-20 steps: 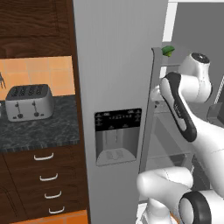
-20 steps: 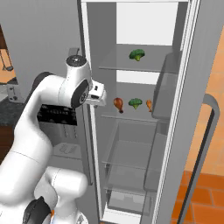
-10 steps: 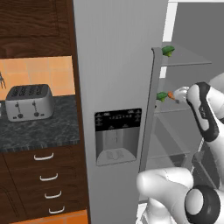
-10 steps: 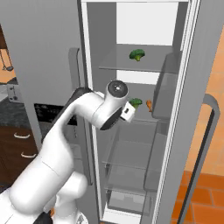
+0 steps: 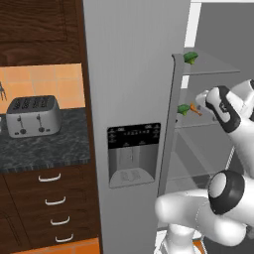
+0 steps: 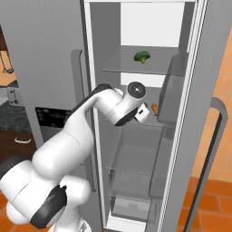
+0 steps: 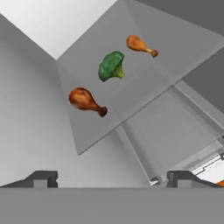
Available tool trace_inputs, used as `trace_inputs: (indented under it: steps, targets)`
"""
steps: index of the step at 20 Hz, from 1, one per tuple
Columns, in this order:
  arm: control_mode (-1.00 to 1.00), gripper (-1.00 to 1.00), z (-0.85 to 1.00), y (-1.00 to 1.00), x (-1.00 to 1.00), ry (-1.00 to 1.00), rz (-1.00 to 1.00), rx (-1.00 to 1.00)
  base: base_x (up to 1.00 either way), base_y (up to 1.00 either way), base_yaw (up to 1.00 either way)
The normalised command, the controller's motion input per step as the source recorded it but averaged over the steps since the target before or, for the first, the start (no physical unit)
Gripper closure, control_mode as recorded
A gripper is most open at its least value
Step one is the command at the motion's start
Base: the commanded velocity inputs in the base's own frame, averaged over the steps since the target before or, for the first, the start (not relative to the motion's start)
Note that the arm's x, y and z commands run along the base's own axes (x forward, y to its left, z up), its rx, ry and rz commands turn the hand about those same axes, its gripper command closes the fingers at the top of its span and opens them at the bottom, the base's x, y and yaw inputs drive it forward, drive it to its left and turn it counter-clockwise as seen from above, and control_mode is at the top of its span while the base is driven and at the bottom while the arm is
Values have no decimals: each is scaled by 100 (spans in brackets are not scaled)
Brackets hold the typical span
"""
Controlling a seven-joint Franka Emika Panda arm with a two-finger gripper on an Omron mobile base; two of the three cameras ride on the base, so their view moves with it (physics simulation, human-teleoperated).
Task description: Place one broccoli and one chicken drumstick in each tupperware on the nearby counter, to pack two identical lunches.
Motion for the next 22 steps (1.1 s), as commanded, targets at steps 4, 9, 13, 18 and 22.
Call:
trace_inputs:
  steps: [4,9,13,18,22]
  targets:
    - [-100,-100,-9,-19,73,0,-1,0,0,0,0]
    - [-100,-100,-24,-57,73,0,0,0,0,0,0]
    - [-100,-100,-28,-10,73,0,-1,0,0,0,0]
    - [-100,-100,-27,0,67,0,-1,0,0,0,0]
    - [-100,-100,-31,0,37,0,0,3,0,0,0]
